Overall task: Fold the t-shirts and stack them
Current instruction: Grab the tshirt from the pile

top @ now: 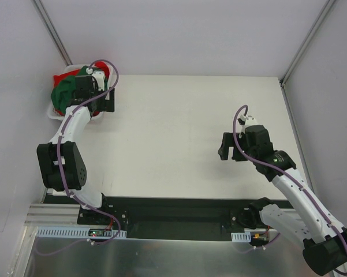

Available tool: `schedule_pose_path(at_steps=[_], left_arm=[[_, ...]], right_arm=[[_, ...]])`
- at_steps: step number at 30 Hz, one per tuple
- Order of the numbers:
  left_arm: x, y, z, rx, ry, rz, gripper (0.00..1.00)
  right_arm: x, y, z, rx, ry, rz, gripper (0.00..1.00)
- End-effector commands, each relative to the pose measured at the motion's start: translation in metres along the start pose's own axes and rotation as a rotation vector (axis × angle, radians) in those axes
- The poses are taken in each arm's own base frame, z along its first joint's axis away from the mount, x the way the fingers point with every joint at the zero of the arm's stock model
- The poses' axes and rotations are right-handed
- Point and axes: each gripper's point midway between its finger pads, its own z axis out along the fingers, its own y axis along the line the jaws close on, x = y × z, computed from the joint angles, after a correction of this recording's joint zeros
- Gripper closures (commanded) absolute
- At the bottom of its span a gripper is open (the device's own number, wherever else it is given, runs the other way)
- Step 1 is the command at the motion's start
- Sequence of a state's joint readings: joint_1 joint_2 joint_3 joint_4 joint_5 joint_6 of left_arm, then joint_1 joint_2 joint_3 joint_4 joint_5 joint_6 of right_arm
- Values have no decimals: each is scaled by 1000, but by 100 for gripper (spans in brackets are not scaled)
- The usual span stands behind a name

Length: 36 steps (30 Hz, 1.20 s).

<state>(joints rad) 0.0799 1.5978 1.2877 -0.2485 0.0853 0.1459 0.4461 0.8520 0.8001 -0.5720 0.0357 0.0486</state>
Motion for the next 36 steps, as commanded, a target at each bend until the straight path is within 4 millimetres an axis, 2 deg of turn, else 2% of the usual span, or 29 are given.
schedule_pose_path(at_steps=[1, 9, 12, 15, 20, 24, 25, 26, 29, 30, 32, 33, 36], left_arm=[[-27, 17, -7, -72, -63, 10, 1], [-47, 36, -11, -90, -113, -19, 1], [-50, 47, -7, -78, -118, -29, 1], [-51, 60, 0, -73, -116, -59, 1], [-46, 68, 17, -66, -91, -67, 2], [-42, 72, 35, -65, -73, -69, 8], [-40, 72, 41, -61, -65, -74, 12], [-41, 71, 43, -58, -68, -75, 24], [-42, 71, 47, -53, -72, -79, 46], [-42, 71, 48, -53, -75, -82, 72], [-44, 71, 47, -60, -80, -87, 91], [-43, 72, 46, -61, -80, -91, 96], [-47, 71, 37, -67, -96, -93, 97]], right_arm=[[-5, 3, 1, -20, -23, 11, 4], [-3, 3, 6, -20, -7, 8, 4], [-3, 3, 7, -19, -4, 5, 4], [-4, 4, 8, -20, -1, 5, 4], [-6, 2, 15, -9, 20, -5, 4], [-8, 2, 20, -4, 33, -10, 4], [-8, 2, 20, -1, 35, -10, 4], [-9, 1, 21, 0, 36, -12, 4], [-9, 1, 22, 4, 40, -8, 4], [-8, 1, 22, 4, 41, -4, 4], [-7, 0, 23, 6, 44, 0, 4], [-5, 5, 22, -25, 49, 3, 4], [-3, 7, 23, -34, 52, 11, 4]])
